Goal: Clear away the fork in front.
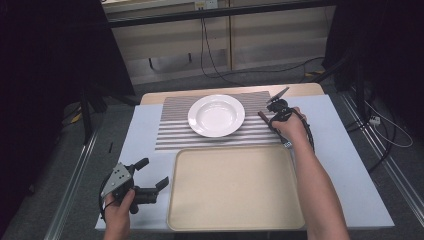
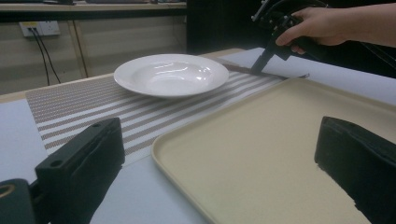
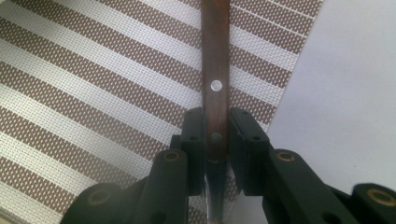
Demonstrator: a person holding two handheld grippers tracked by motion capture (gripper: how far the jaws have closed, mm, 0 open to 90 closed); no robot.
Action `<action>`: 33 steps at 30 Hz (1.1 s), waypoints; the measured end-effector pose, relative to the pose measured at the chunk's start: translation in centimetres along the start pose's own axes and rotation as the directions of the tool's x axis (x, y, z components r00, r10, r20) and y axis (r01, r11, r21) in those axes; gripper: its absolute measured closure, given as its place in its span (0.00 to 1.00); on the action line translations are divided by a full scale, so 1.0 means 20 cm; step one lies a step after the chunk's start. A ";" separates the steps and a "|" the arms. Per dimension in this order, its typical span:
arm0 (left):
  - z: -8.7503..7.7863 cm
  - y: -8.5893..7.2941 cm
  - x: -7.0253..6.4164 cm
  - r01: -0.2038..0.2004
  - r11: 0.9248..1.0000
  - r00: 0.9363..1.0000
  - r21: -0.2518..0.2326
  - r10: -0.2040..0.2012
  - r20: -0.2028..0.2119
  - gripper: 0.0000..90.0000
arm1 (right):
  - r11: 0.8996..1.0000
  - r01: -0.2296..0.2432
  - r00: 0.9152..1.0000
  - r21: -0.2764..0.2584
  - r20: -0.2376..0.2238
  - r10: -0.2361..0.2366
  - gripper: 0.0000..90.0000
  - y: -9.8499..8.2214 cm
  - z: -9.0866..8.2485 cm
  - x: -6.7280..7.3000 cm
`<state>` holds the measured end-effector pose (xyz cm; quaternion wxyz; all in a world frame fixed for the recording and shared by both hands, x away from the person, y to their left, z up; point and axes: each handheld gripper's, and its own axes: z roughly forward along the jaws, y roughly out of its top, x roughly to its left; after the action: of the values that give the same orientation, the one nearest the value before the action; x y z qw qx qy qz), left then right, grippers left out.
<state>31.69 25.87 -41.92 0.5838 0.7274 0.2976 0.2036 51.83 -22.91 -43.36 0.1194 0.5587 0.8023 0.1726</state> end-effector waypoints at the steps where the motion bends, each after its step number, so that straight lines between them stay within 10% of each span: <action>1: 0.00 0.00 0.00 0.005 1.000 1.000 0.000 -0.005 0.003 0.02 | 1.000 0.004 1.000 0.000 0.002 -0.004 0.85 0.00 0.00 0.00; 14: 0.00 0.00 0.00 0.010 1.000 1.000 -0.008 -0.010 0.004 0.02 | 0.998 -0.063 0.998 -0.003 -0.009 0.063 0.85 0.01 0.01 -0.02; 33: 0.01 -0.01 0.01 0.017 1.000 1.000 0.001 -0.017 0.002 0.02 | 0.999 0.001 1.000 0.045 -0.002 -0.001 0.86 0.06 0.02 0.00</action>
<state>31.88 25.82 -42.08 0.5854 0.7255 0.3031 0.1978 52.94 -22.58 -43.19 0.1062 0.5606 0.8065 0.1552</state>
